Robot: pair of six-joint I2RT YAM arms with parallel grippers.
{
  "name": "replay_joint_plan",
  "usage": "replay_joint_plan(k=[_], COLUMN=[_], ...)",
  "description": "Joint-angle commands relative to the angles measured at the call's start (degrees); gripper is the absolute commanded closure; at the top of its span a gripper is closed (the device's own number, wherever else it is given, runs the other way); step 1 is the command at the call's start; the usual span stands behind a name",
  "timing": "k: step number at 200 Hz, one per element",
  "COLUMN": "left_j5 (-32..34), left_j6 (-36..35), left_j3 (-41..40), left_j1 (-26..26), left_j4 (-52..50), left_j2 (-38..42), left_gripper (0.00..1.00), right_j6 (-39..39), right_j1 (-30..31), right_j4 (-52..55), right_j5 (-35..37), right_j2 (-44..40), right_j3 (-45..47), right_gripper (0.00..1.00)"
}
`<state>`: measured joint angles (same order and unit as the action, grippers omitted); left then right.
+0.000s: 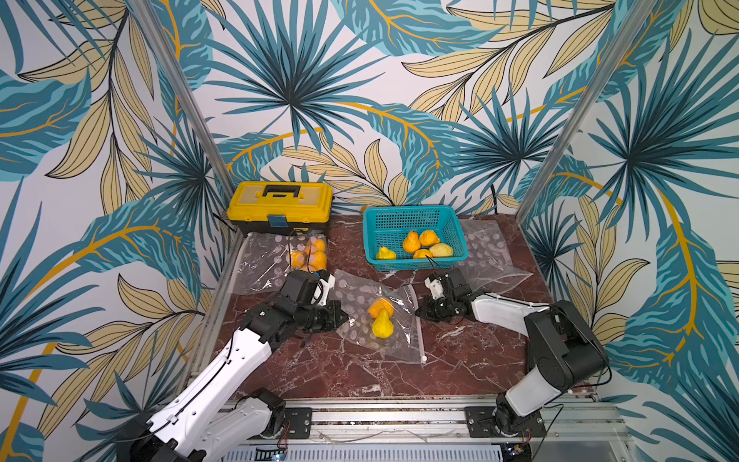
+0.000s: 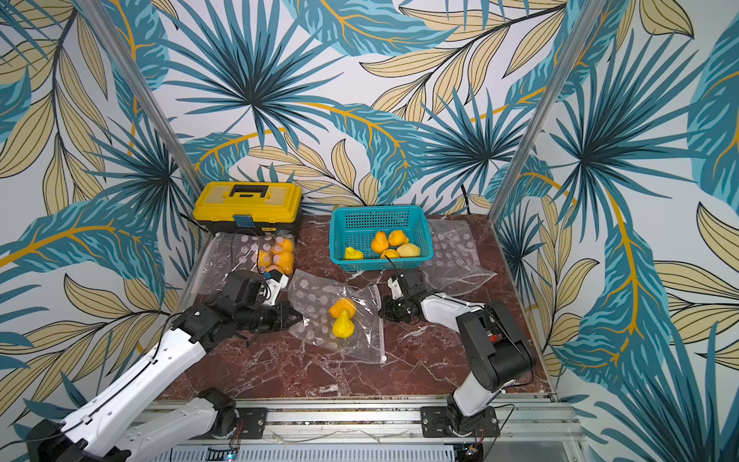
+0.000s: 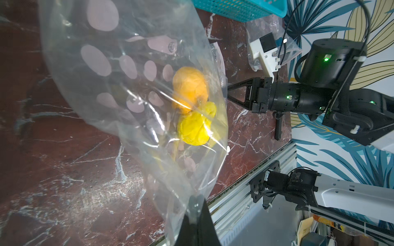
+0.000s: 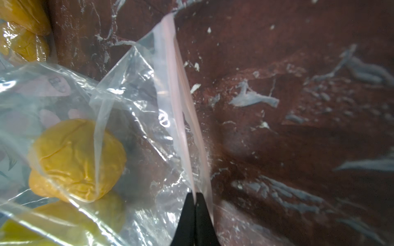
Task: Open the zip-top bag and take out the pear
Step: Adjust the zipper food storage bag at the center of the board.
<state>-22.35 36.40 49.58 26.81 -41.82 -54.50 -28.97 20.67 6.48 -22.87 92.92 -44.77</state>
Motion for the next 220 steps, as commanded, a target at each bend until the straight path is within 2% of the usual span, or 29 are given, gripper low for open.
replay_joint_plan(k=[1, 36, 75, 84, 107, 130, 150, 178, 200, 220], left_j5=[5.04, 5.63, 9.22, 10.42, 13.02, 16.06, 18.67, 22.3, 20.13, 16.38], left_j6=[-1.32, -0.4, 0.51, 0.42, 0.02, -0.62, -0.52, -1.16, 0.9, 2.52], left_j3=[0.05, -0.26, -2.4, -2.73, -1.62, 1.57, 5.24, 10.93, 13.01, 14.1], left_j1=[-0.32, -0.53, -0.53, -0.53, -0.55, -0.59, -0.51, -0.27, 0.86, 3.02], left_j4=[0.08, 0.08, 0.05, -0.01, 0.03, -0.34, -1.36, -5.76, -5.69, -4.69], left_j2=[2.71, 2.05, -0.56, -1.52, -4.12, -5.35, -4.79, -4.46, -5.0, -8.63], left_gripper=[1.0, 1.0, 1.0, 0.95, 0.69, 0.57, 0.51, 0.5, 0.49, 0.48], right_j6=[-0.49, -0.54, -1.26, -1.35, -1.37, -1.5, -1.6, -1.88, -2.3, -2.84], right_j1=[-0.02, -0.01, -0.02, -0.01, -0.01, -0.02, -0.08, -0.04, -0.01, -0.03], right_j4=[0.54, 1.61, 0.75, 0.6, 0.64, 0.57, 0.55, 0.29, -0.24, -0.95], right_j5=[1.03, 2.56, 1.79, 1.71, 1.82, 1.61, 1.18, 0.9, 0.51, 0.12], right_j2=[-3.22, -5.29, -4.51, -4.59, -5.03, -5.21, -5.38, -5.56, -5.39, -5.35], right_j3=[0.95, 1.16, 1.53, 1.6, 1.72, 1.7, 1.61, 1.58, 1.57, 1.6], right_gripper=[1.0, 1.0, 1.0, 1.0, 1.0, 1.0, 1.0, 1.0, 1.0, 1.0])
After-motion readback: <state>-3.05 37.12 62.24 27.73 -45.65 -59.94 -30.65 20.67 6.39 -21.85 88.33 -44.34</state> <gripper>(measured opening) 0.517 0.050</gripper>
